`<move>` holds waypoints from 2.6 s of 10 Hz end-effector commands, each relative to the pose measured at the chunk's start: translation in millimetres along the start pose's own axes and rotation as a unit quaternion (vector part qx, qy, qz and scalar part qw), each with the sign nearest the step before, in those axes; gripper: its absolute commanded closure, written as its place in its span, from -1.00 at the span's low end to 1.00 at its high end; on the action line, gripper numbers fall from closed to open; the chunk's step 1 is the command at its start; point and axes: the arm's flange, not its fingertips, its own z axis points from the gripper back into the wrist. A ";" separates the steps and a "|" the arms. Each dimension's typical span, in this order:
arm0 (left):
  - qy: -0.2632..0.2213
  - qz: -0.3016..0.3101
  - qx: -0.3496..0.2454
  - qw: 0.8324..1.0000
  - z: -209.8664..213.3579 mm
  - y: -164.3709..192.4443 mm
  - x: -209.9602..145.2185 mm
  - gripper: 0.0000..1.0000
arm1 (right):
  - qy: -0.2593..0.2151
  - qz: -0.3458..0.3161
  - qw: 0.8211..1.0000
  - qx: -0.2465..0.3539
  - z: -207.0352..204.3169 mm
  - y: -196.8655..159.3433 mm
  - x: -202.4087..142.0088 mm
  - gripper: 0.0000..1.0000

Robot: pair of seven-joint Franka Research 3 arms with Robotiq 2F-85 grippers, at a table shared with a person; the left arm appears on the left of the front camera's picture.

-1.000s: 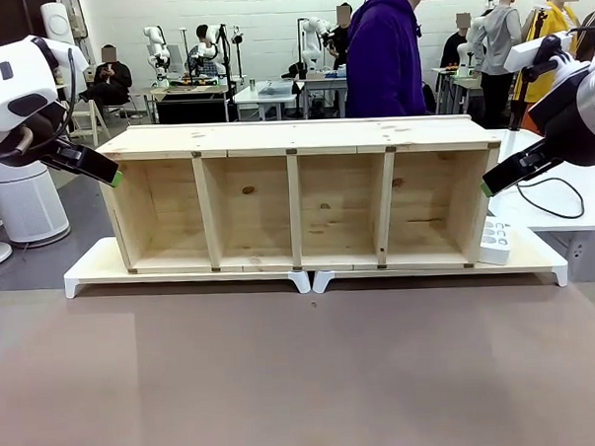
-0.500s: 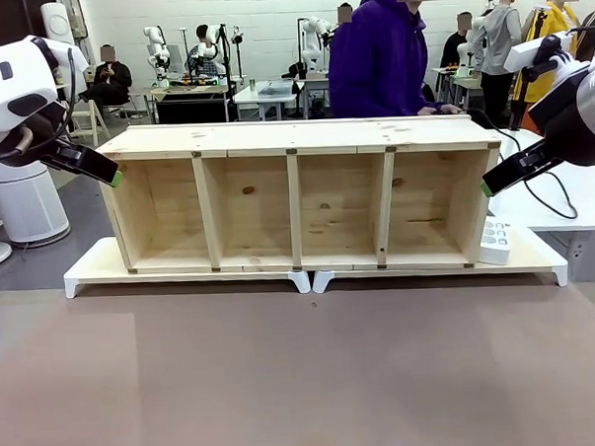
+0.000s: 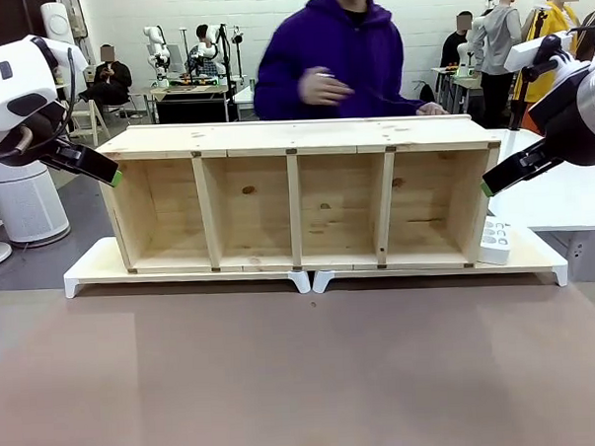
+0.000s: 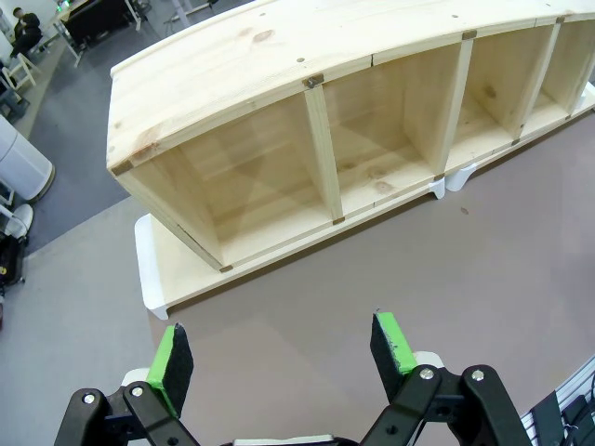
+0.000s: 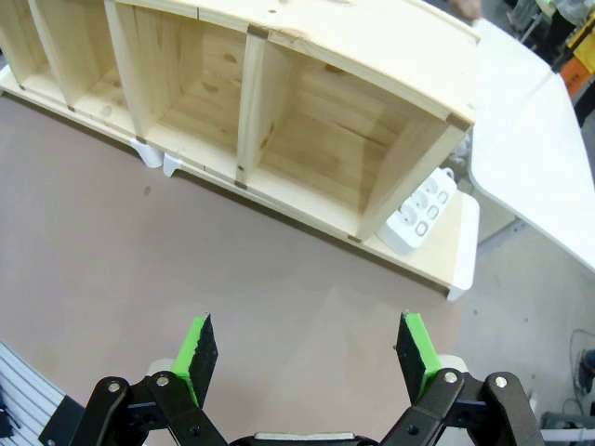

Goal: Perform cable management.
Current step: When the cord part of the Power Cable appears at the lower middle area of the table and stops, grasp the cord part of the Power Cable.

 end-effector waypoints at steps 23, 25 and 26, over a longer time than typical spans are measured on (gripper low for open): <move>-0.007 -0.007 0.001 1.000 -2.1 0.0 2.1 -1.00 | -0.002 0.003 1.000 0.000 -0.2 -0.6 0.4 -1.00; -0.007 -0.007 0.001 1.000 -2.1 0.0 2.1 -1.00 | -0.002 0.003 1.000 0.000 -0.2 -0.6 0.4 -1.00; -0.007 -0.007 0.001 1.000 -2.1 0.0 2.1 -1.00 | -0.002 0.003 1.000 0.000 -0.2 -0.6 0.4 -1.00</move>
